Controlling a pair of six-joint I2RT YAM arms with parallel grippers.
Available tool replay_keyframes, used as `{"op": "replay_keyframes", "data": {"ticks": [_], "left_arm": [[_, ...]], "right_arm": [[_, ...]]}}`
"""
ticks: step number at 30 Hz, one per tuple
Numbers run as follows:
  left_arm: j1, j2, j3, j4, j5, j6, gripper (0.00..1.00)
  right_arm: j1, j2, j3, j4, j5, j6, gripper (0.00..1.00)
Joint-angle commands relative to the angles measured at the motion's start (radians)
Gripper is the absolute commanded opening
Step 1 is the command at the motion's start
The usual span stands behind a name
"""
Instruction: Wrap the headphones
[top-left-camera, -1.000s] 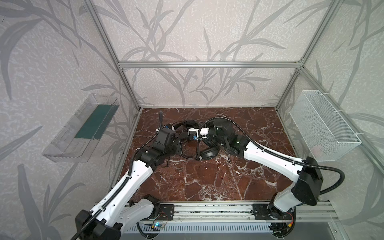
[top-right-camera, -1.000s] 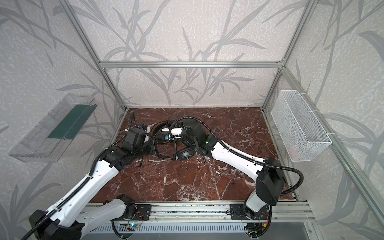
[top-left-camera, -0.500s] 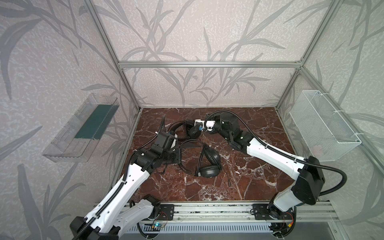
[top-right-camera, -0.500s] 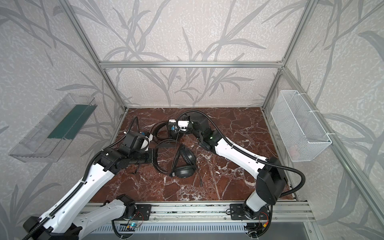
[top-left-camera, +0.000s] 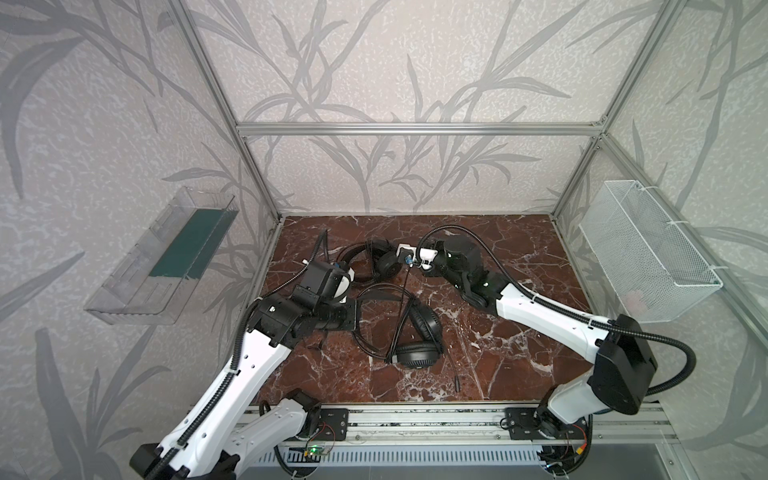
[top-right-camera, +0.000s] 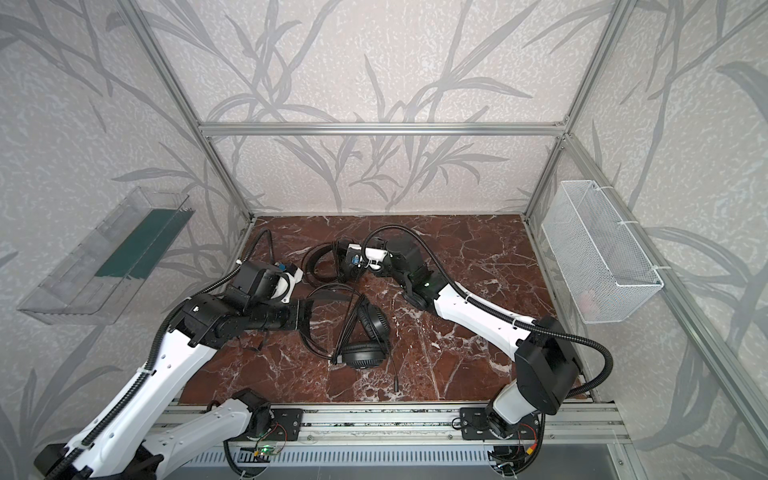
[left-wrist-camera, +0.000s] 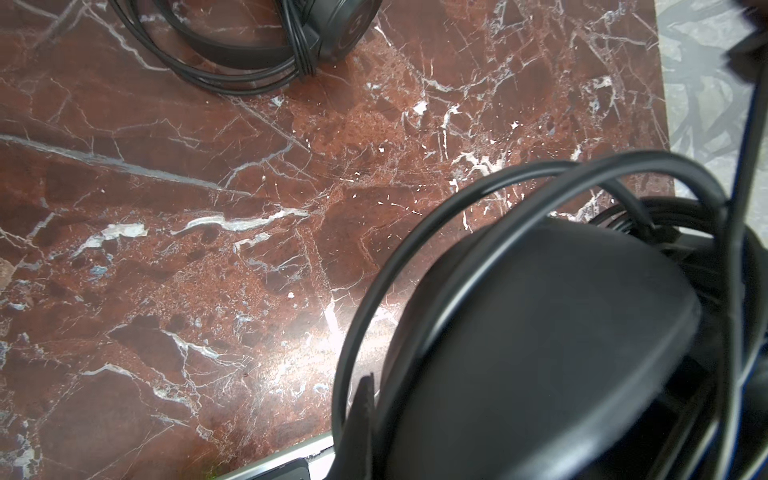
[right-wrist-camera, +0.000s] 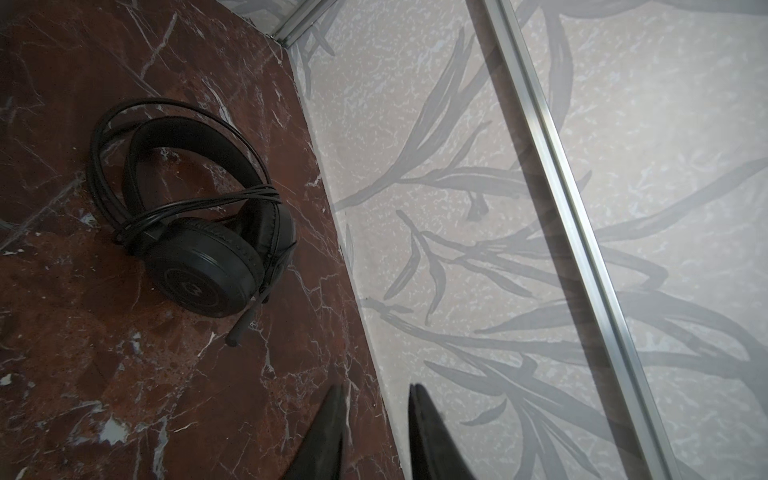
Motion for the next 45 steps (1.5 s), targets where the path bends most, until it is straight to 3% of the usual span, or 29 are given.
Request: {"op": "replay_keyframes", "data": {"ticks": [1, 7, 24, 31, 35, 38, 41, 42, 43, 45], "left_arm": [[-0.001, -0.023, 0.049, 0.006, 0.035, 0.009, 0.00], [0.000, -0.027, 0.077, -0.002, 0.009, 0.010, 0.00], [0.004, -0.009, 0.116, 0.017, -0.043, 0.001, 0.00], [0.012, 0.003, 0.099, 0.041, -0.064, -0.007, 0.00], [0.015, 0.018, 0.087, 0.057, -0.090, -0.008, 0.00], [0.018, 0.026, 0.069, 0.070, -0.130, -0.017, 0.00], [0.018, 0.014, 0.024, 0.111, -0.186, -0.050, 0.00], [0.018, 0.011, 0.008, 0.125, -0.206, -0.068, 0.00], [0.017, 0.010, -0.006, 0.134, -0.216, -0.084, 0.00], [0.018, 0.010, -0.039, 0.155, -0.229, -0.117, 0.00]], "right_arm": [[-0.006, -0.026, -0.028, 0.062, 0.001, 0.092, 0.29], [-0.006, -0.013, -0.070, 0.077, -0.004, 0.159, 0.30], [-0.003, -0.028, -0.198, 0.110, -0.020, 0.521, 0.56], [-0.004, -0.061, -0.224, 0.104, 0.186, 0.696, 0.65], [-0.008, -0.098, -0.246, 0.072, 0.347, 0.806, 0.80], [-0.047, -0.142, -0.251, -0.014, 0.455, 0.947, 0.86], [-0.129, -0.217, -0.258, -0.147, 0.485, 1.155, 0.89], [-0.152, -0.249, -0.268, -0.178, 0.481, 1.212, 0.95], [-0.163, -0.280, -0.284, -0.181, 0.484, 1.233, 0.99], [-0.166, -0.347, -0.328, -0.152, 0.501, 1.243, 0.99]]}}
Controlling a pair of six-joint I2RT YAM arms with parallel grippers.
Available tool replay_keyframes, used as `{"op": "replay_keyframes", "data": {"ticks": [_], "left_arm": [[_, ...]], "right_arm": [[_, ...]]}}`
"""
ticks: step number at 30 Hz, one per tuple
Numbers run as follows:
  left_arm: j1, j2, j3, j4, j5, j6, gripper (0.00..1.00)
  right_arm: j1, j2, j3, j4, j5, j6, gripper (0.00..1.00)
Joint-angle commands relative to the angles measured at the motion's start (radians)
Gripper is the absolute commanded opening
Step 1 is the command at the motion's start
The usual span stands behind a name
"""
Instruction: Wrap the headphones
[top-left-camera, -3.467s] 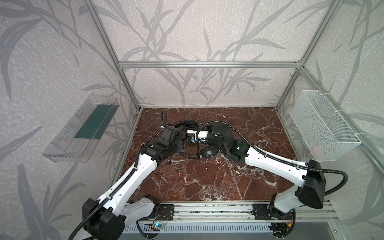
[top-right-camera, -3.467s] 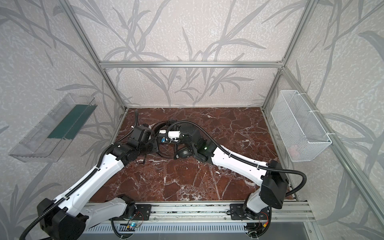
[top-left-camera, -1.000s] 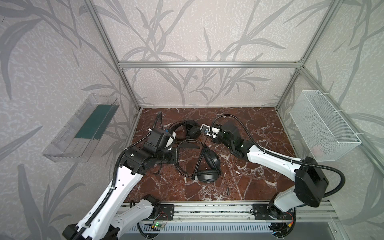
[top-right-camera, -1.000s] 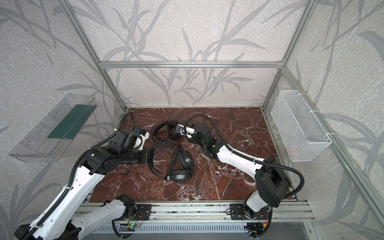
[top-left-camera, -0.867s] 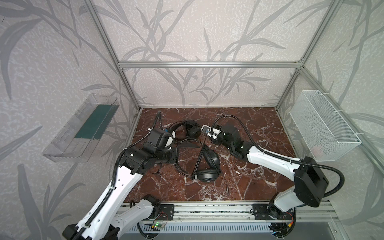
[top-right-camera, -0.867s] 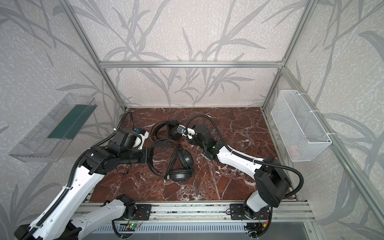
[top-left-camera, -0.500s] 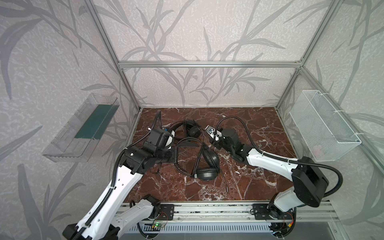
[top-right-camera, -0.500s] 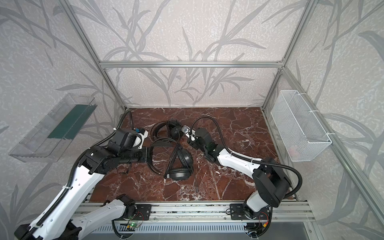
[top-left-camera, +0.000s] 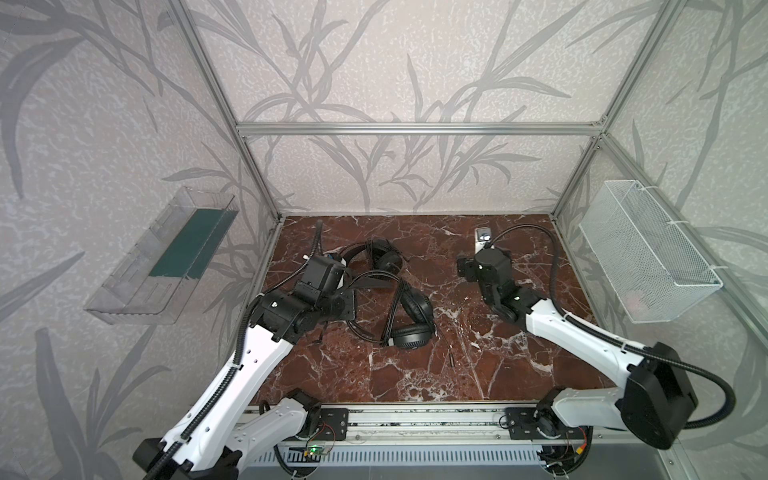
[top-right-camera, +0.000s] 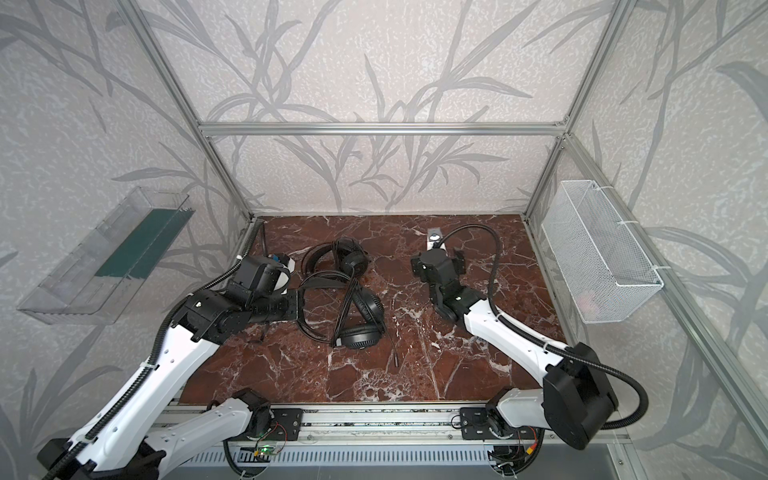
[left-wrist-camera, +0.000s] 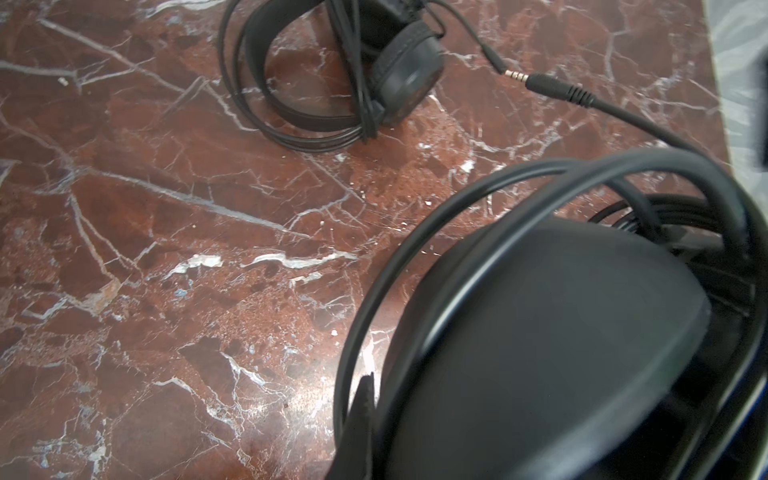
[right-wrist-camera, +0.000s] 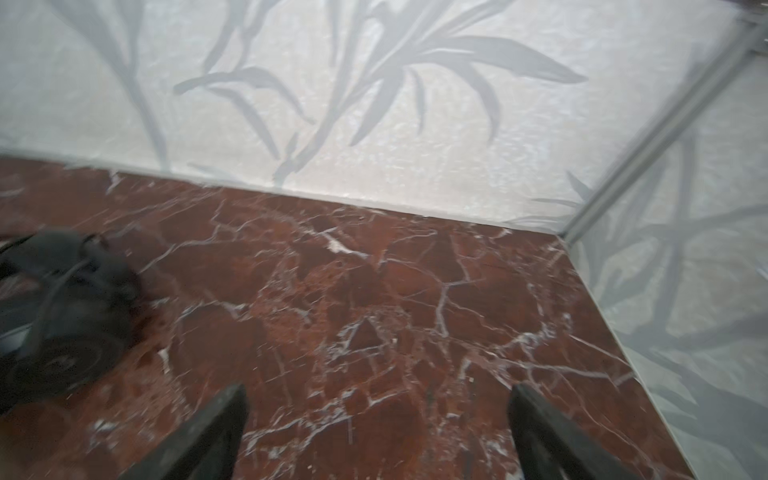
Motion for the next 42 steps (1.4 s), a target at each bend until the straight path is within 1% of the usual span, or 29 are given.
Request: {"op": "replay_keyframes", "data": {"ticks": [1, 4, 7, 13, 17, 24, 31, 37, 42], "left_arm": [[0.004, -0.017, -0.041, 0.098, -0.042, -0.097, 0.00], [0.003, -0.014, -0.114, 0.151, -0.031, -0.153, 0.00], [0.002, -0.001, -0.175, 0.204, -0.014, -0.182, 0.00], [-0.004, -0.002, -0.285, 0.307, -0.096, -0.221, 0.00], [-0.004, 0.033, -0.354, 0.382, -0.125, -0.252, 0.00], [-0.005, 0.118, -0.361, 0.459, -0.148, -0.327, 0.00], [-0.005, 0.209, -0.347, 0.456, -0.137, -0.338, 0.00], [-0.006, 0.233, -0.358, 0.457, -0.131, -0.342, 0.00], [-0.005, 0.240, -0.345, 0.439, -0.110, -0.336, 0.11]], "right_arm": [[0.000, -0.106, -0.055, -0.041, 0.071, 0.154, 0.99], [0.000, -0.162, -0.095, -0.034, 0.075, 0.156, 0.99], [0.000, -0.183, -0.123, -0.035, 0.084, 0.151, 0.99], [-0.001, -0.203, -0.182, 0.002, 0.086, 0.136, 0.99], [-0.001, -0.212, -0.206, 0.026, 0.080, 0.137, 0.99], [-0.001, -0.222, -0.233, 0.047, 0.054, 0.127, 0.99], [-0.002, -0.247, -0.282, 0.080, 0.040, 0.111, 0.99], [-0.002, -0.241, -0.286, 0.079, 0.016, 0.118, 0.99], [-0.002, -0.237, -0.271, 0.040, 0.003, 0.144, 0.99]]}}
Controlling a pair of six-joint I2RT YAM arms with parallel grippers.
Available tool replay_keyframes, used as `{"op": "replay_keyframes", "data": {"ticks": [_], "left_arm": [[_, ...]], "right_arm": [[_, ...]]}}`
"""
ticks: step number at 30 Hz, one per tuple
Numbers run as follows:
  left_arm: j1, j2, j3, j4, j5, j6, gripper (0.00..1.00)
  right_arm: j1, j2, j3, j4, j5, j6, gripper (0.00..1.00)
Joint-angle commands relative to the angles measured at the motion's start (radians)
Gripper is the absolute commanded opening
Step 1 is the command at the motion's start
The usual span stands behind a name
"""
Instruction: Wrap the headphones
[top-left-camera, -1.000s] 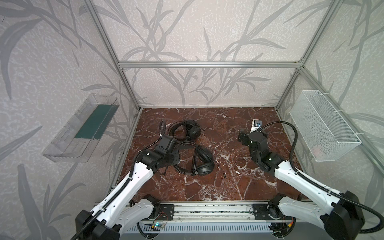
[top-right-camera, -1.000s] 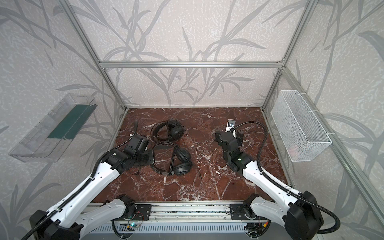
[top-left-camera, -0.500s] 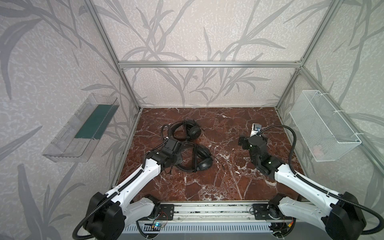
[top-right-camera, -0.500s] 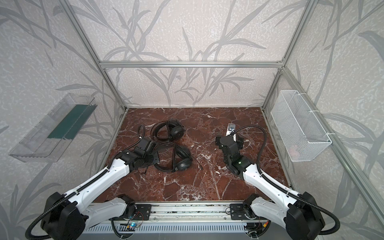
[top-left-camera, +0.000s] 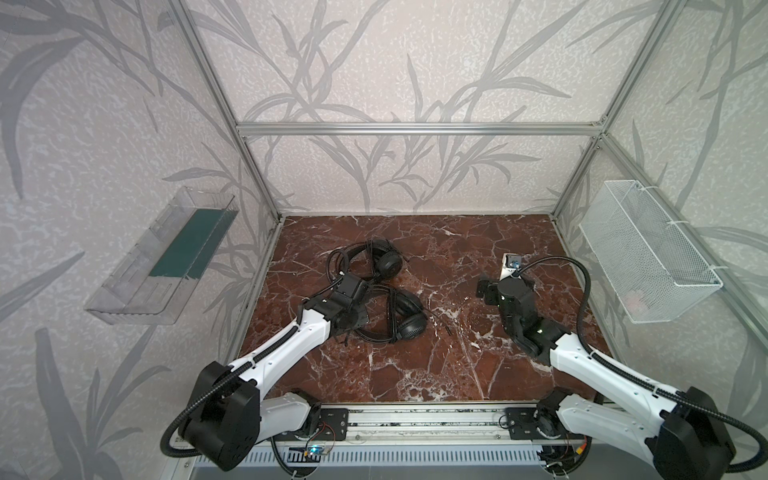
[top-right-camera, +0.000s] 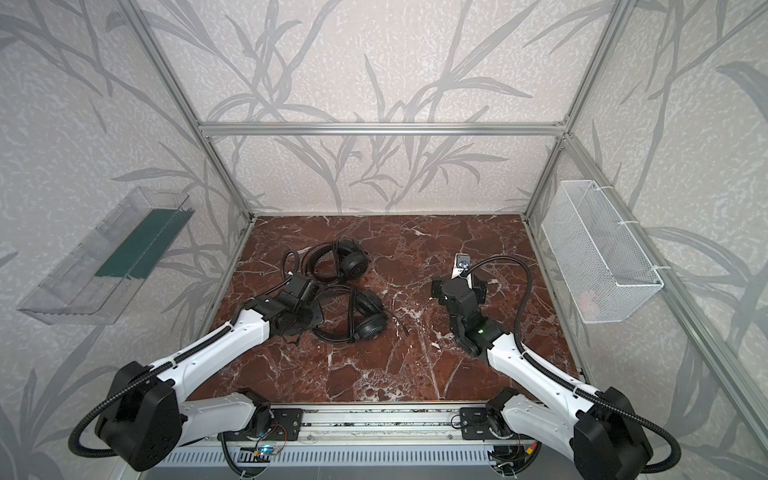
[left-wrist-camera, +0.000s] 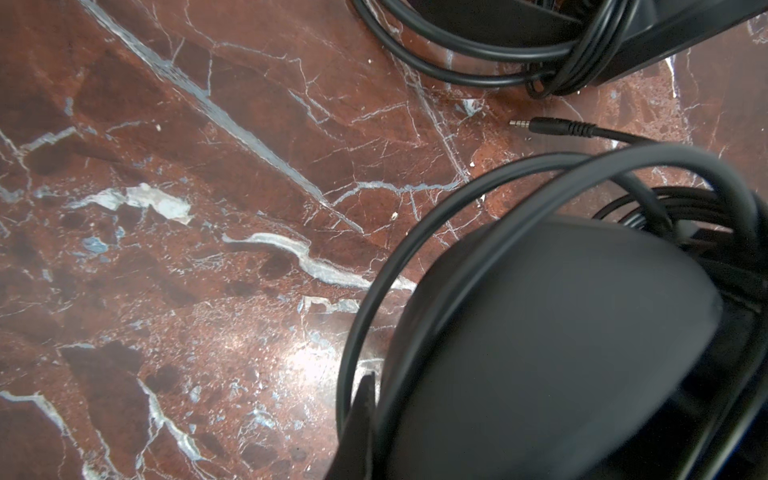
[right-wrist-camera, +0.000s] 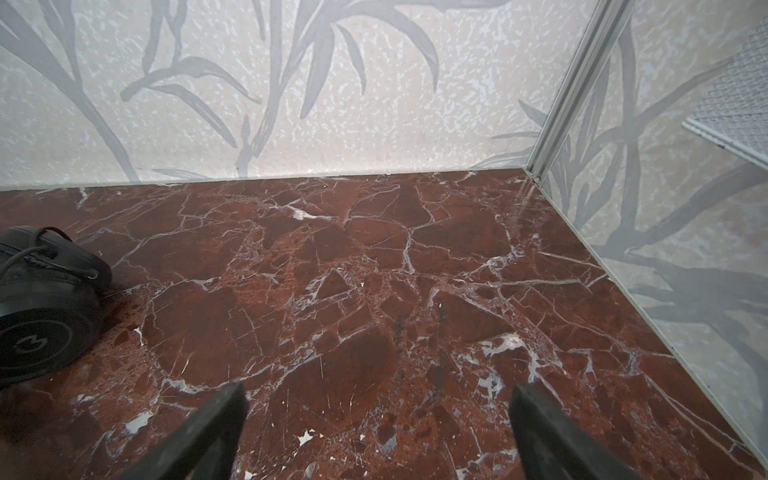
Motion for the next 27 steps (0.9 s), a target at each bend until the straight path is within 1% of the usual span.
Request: {"op": "replay_keyframes", "data": {"ticks": [1, 3, 7, 8, 9, 10, 12, 15, 17, 18, 19, 20, 22, 24, 25, 27], "left_arm": [[-0.002, 0.002, 0.031, 0.029, 0.020, -0.022, 0.13], [-0.002, 0.000, 0.037, 0.016, 0.027, -0.021, 0.17], [-0.003, -0.018, 0.038, 0.006, 0.030, -0.019, 0.24], [-0.002, -0.022, 0.037, 0.005, 0.031, -0.019, 0.30], [-0.004, -0.024, 0.040, 0.006, 0.034, -0.020, 0.33], [-0.004, -0.026, 0.043, 0.006, 0.036, -0.018, 0.38], [-0.004, -0.027, 0.054, -0.007, 0.036, -0.016, 0.41], [-0.003, -0.036, 0.073, -0.032, 0.037, -0.007, 0.61], [-0.004, -0.049, 0.085, -0.048, 0.038, -0.006, 0.64], [-0.003, -0.059, 0.088, -0.051, 0.039, -0.004, 0.73], [-0.003, -0.070, 0.089, -0.056, 0.033, -0.003, 0.74], [-0.003, -0.080, 0.091, -0.058, 0.024, -0.003, 0.75], [-0.002, -0.115, 0.093, -0.051, -0.005, 0.008, 0.92], [-0.001, -0.140, 0.114, -0.060, -0.039, 0.037, 0.95], [-0.001, -0.151, 0.128, -0.067, -0.071, 0.053, 0.99], [0.003, -0.166, 0.164, -0.083, -0.152, 0.077, 0.99]], "right_arm": [[0.002, -0.009, 0.019, -0.009, -0.006, 0.022, 0.99], [0.002, -0.016, 0.020, -0.015, -0.007, 0.026, 0.99], [0.001, -0.031, 0.020, -0.028, -0.003, 0.026, 0.99], [0.002, -0.035, 0.019, -0.031, -0.003, 0.026, 0.99], [0.001, -0.038, 0.020, -0.034, -0.003, 0.026, 0.99], [0.002, -0.041, 0.021, -0.037, -0.001, 0.027, 0.99], [0.002, -0.047, 0.022, -0.045, 0.000, 0.029, 0.99], [0.002, -0.052, 0.026, -0.049, 0.014, 0.030, 0.99], [0.003, -0.049, 0.028, -0.052, 0.037, 0.023, 0.99], [0.002, -0.046, 0.032, -0.054, 0.053, 0.013, 0.99], [0.001, -0.042, 0.036, -0.059, 0.070, 0.008, 0.99], [0.002, -0.040, 0.042, -0.067, 0.084, 0.008, 0.99], [0.002, -0.042, 0.054, -0.086, 0.107, 0.003, 0.99], [0.000, -0.044, 0.062, -0.093, 0.133, 0.012, 0.99], [-0.004, -0.044, 0.063, -0.077, 0.130, 0.010, 0.99], [-0.018, -0.040, 0.075, -0.060, 0.084, 0.004, 0.99]]}}
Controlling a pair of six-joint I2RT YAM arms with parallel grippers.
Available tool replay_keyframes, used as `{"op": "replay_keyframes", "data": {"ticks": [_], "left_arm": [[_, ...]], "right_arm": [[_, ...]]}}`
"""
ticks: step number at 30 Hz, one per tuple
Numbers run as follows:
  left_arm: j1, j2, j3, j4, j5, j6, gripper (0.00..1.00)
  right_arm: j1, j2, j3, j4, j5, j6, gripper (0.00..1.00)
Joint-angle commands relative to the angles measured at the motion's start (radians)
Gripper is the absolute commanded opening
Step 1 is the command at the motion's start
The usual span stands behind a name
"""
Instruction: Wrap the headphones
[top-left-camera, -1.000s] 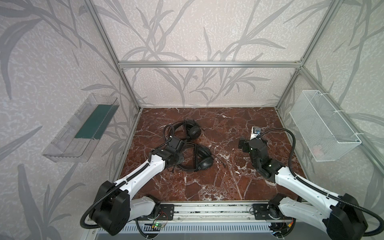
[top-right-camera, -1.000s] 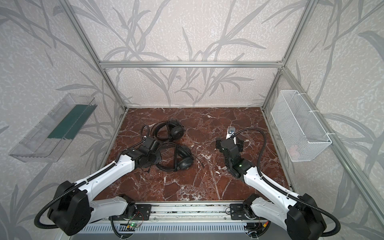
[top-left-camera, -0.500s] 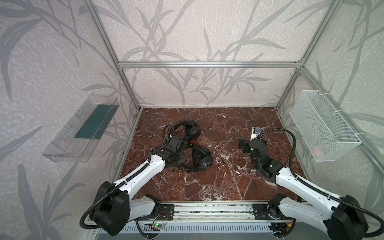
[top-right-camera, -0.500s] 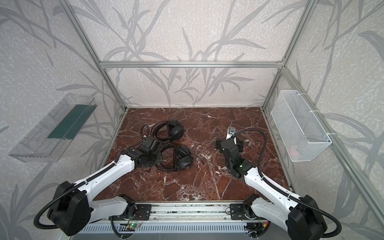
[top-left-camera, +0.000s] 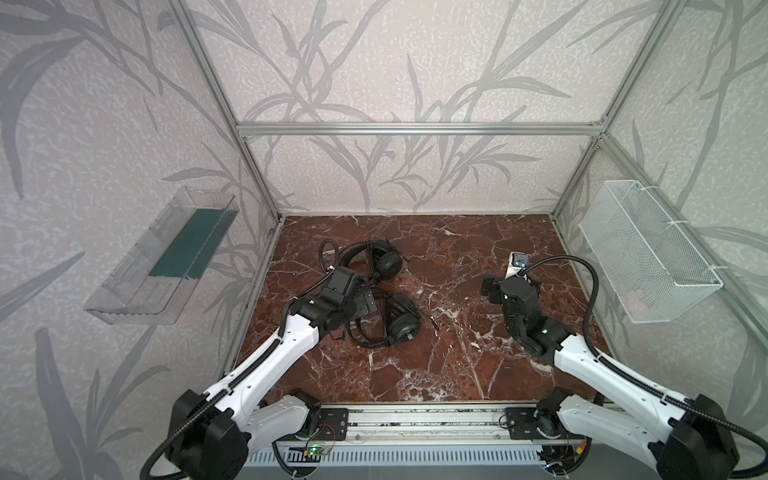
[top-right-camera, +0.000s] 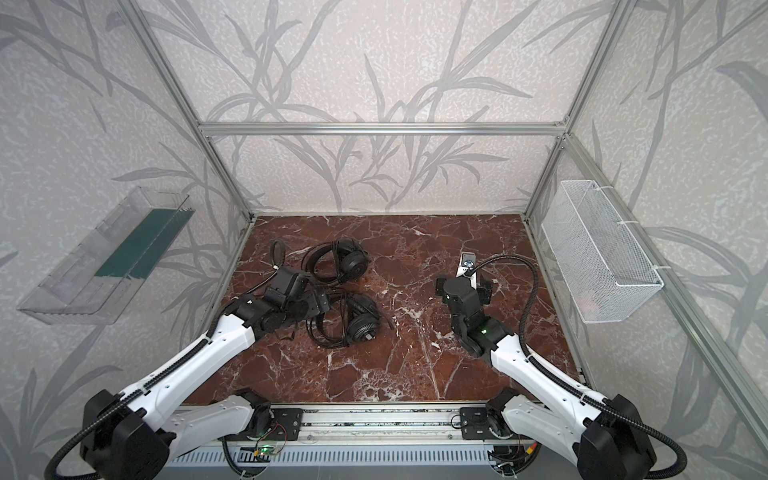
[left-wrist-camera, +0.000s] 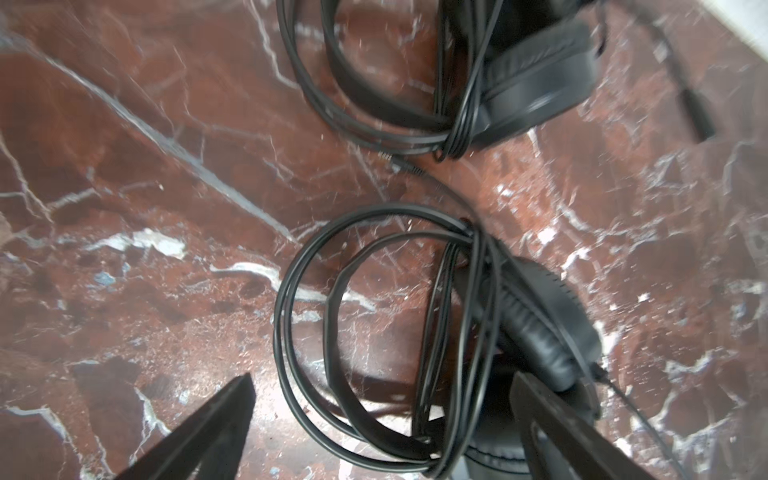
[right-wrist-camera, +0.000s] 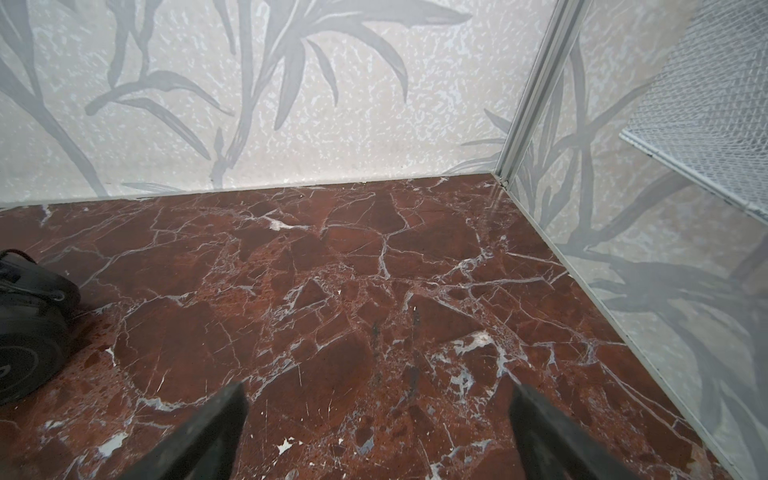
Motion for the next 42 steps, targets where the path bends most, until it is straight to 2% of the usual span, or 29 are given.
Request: {"op": "replay_keyframes", "data": {"ticks": [1, 5, 7, 8, 9, 11, 12, 14, 16, 19, 25, 28, 32, 33, 35, 36, 40, 42], "left_arm": [[0.007, -0.036, 0.075, -0.021, -0.172, 0.065, 0.99], [0.048, -0.047, 0.080, 0.110, -0.358, 0.151, 0.99], [0.068, -0.056, 0.021, 0.283, -0.473, 0.237, 0.99], [0.079, -0.056, -0.026, 0.389, -0.529, 0.289, 0.99], [0.096, -0.051, -0.088, 0.505, -0.551, 0.344, 0.99], [0.150, -0.024, -0.190, 0.712, -0.497, 0.459, 0.99], [0.180, 0.008, -0.215, 0.744, -0.500, 0.464, 0.99], [0.220, 0.055, -0.202, 0.675, -0.537, 0.359, 0.99], [0.230, 0.078, -0.249, 0.772, -0.541, 0.430, 0.99], [0.268, 0.119, -0.343, 0.983, -0.573, 0.547, 0.99], [0.353, 0.255, -0.472, 1.411, -0.453, 0.744, 0.99], [0.385, 0.340, -0.486, 1.462, -0.363, 0.727, 0.99], [0.438, 0.432, -0.479, 1.518, -0.246, 0.704, 0.99], [0.456, 0.436, -0.491, 1.536, -0.217, 0.686, 0.99], [0.461, 0.438, -0.497, 1.546, -0.210, 0.683, 0.99], [0.460, 0.440, -0.495, 1.545, -0.212, 0.682, 0.99], [0.459, 0.450, -0.501, 1.575, -0.209, 0.692, 0.99], [0.457, 0.463, -0.512, 1.616, -0.208, 0.699, 0.99]], "right_arm": [[-0.023, 0.006, 0.047, 0.031, -0.012, -0.020, 0.99], [-0.109, 0.083, 0.085, 0.054, -0.008, -0.108, 0.99], [-0.192, 0.112, 0.058, 0.125, -0.061, -0.180, 0.99], [-0.239, 0.128, 0.049, 0.140, -0.078, -0.166, 0.99], [-0.299, 0.139, 0.040, 0.138, -0.114, -0.130, 0.99], [-0.405, 0.157, 0.013, 0.149, -0.214, -0.094, 0.99], [-0.440, 0.183, 0.007, 0.147, -0.224, -0.084, 0.99], [-0.456, 0.225, 0.005, 0.130, -0.229, -0.097, 0.99], [-0.456, 0.265, -0.003, 0.135, -0.247, -0.115, 0.99], [-0.458, 0.334, -0.051, 0.263, -0.249, -0.153, 0.99], [-0.461, 0.445, -0.123, 0.490, -0.316, -0.202, 0.99], [-0.463, 0.466, -0.119, 0.515, -0.435, -0.270, 0.99], [-0.464, 0.463, -0.151, 0.569, -0.485, -0.288, 0.99], [-0.462, 0.469, -0.175, 0.615, -0.496, -0.289, 0.99], [-0.462, 0.554, -0.275, 0.936, -0.515, -0.341, 0.99], [-0.454, 0.595, -0.288, 1.028, -0.503, -0.366, 0.99], [-0.461, 0.491, -0.191, 0.654, -0.487, -0.281, 0.99], [-0.459, 0.516, -0.218, 0.766, -0.499, -0.332, 0.99]]}}
